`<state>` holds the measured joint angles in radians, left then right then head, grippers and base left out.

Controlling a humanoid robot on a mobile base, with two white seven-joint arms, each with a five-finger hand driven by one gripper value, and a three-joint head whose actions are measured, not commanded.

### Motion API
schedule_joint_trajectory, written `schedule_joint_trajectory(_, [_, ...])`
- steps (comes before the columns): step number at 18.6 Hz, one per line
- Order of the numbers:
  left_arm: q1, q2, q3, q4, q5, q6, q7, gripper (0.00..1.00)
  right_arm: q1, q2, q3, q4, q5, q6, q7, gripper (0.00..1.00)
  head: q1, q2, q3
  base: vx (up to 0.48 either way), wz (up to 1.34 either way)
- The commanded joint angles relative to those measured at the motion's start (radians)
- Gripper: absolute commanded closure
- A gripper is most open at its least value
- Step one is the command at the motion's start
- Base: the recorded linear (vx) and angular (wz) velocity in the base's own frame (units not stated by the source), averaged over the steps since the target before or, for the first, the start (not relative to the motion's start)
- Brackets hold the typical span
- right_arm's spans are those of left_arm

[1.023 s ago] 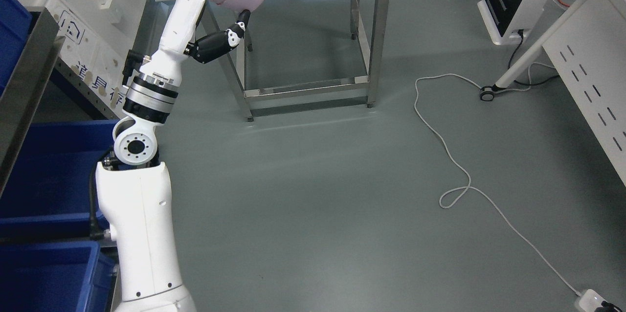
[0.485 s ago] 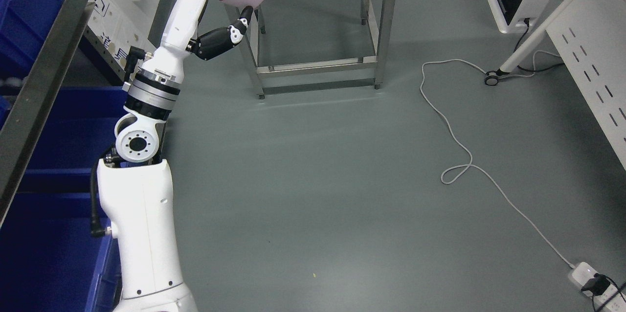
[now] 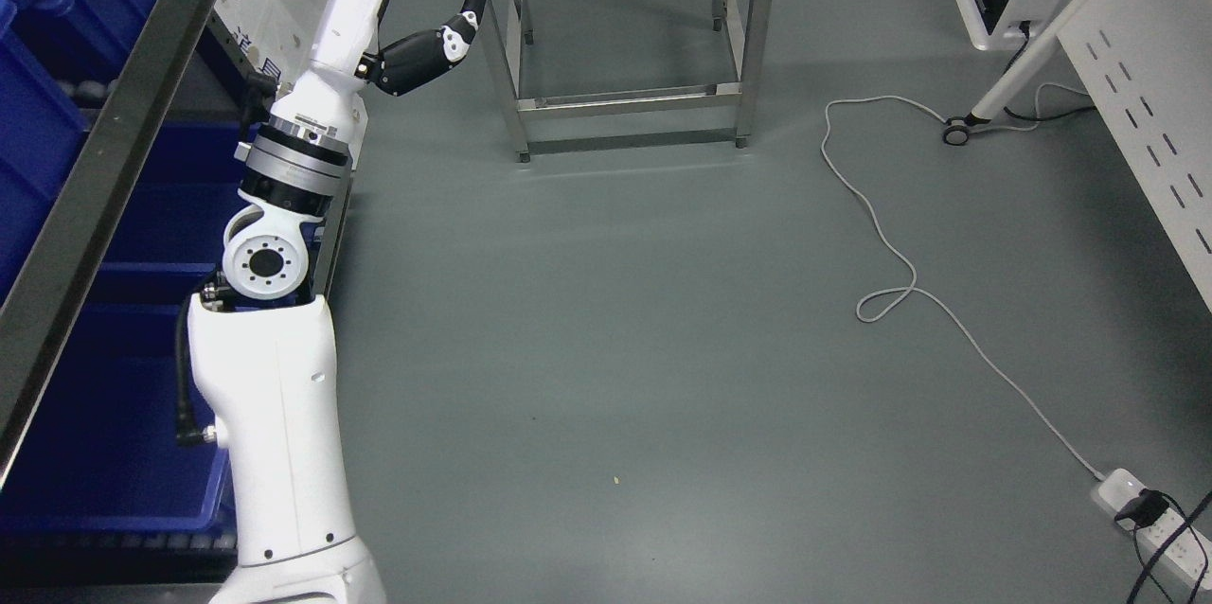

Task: Stack pink IKEA bowls on left shelf middle
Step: 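Hold the bowls raised in the left hand while turning toward the blue bins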

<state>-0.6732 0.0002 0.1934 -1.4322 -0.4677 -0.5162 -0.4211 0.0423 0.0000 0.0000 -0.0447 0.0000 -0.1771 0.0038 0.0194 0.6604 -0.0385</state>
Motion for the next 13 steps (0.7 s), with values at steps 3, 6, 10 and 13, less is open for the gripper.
schedule_joint_trajectory(3, [-0.006,0.017,-0.026,0.001,0.006,-0.001,0.005,0.93,0.001,-0.017,-0.011,0.0,0.008,0.001,0.001,0.0,0.0,0.0,0.0,-0.054,0.17])
schedule_joint_trajectory(6, [-0.006,0.017,-0.028,0.001,0.006,0.001,0.01,0.93,0.001,-0.017,-0.011,0.0,0.008,0.001,0.001,0.0,0.0,0.0,0.0,-0.077,0.05])
schedule_joint_trajectory(10, [-0.008,0.017,-0.029,-0.001,0.006,0.001,0.01,0.93,0.001,-0.017,-0.011,0.0,0.008,0.001,0.001,0.0,0.0,0.0,0.0,-0.152,0.01])
schedule_joint_trajectory(13, [-0.008,0.017,-0.029,-0.001,0.006,0.001,0.01,0.93,0.001,-0.017,-0.011,0.0,0.008,0.001,0.001,0.0,0.0,0.0,0.0,-0.198,0.01])
